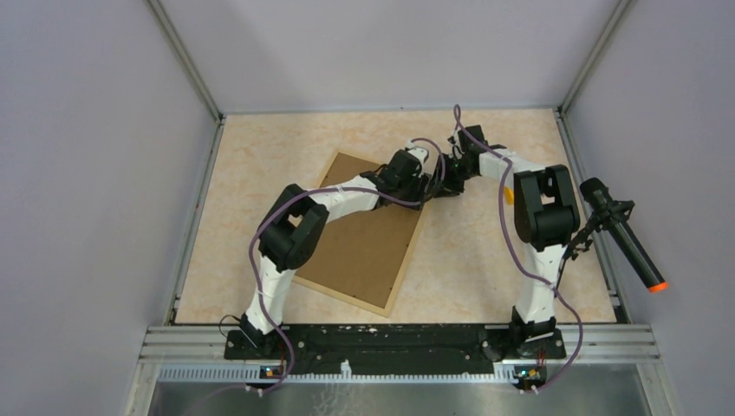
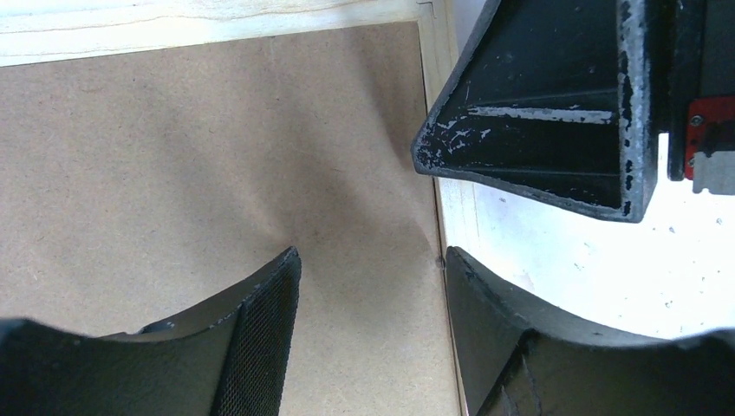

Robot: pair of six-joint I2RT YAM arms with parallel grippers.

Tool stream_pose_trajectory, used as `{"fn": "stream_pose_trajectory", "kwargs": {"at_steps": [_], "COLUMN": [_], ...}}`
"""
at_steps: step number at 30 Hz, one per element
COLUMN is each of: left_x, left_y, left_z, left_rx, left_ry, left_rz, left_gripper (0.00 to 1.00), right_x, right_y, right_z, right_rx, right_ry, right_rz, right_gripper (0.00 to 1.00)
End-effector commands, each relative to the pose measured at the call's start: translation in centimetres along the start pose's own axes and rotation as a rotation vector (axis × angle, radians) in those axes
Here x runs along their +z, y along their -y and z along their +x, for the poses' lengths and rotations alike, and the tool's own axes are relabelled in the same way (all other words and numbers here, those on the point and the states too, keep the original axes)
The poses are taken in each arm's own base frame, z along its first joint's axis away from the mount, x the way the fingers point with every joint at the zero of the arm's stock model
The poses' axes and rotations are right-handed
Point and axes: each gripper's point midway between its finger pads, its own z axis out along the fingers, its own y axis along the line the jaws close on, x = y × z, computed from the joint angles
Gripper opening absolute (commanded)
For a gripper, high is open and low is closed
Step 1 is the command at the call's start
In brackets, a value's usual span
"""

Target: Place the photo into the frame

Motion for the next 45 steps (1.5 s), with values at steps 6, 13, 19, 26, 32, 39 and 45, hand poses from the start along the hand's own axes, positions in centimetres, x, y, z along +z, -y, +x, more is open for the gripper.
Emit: {"fn": "stream_pose_trajectory", "kwargs": {"at_steps": [6,13,19,26,32,39,45], "left_x": [0.6,0.3,0.1,-0.5,-0.6,-1.0,-1.4], "left_y": [-0.9,-1.3,-1.2,-2.3,-2.1,-3.0,-4.0], "left_z": [12.9,14.4,15.4,15.3,16.1,16.5,16.2], "left_rx": [0.010,0.027,0.042,0.085,0.091,0.153,0.164], "left_ry": [-0.358,-0.376,-0.391,-0.379,-0.393,-0.405,-0.407], "left_rz": [-0.050,-0.070,-0.069,-0.118,-0.098,-0.140,-0.161], "left_gripper": [0.67,0.68,0.69,0.68,0.70,0.70,0.66], "right_x": [2.1,2.1,2.1,2.1,2.1,2.1,2.1], "right_y": [2.5,2.6,2.6,2.7,2.6,2.8,2.8], "right_z": [3.4,3.5,3.6,3.6,3.7,3.8,3.8], "right_rx": [0.016,0.016,0.017,0.016,0.018,0.017,0.017], "right_ry": [-0.095,-0.098,-0.099,-0.099,-0.098,-0.103,-0.104], "right_rz": [0.077,0.078,0.079,0.082,0.079,0.084,0.081], "right_gripper": [0.36,0.36,0.36,0.36,0.35,0.35,0.35]}}
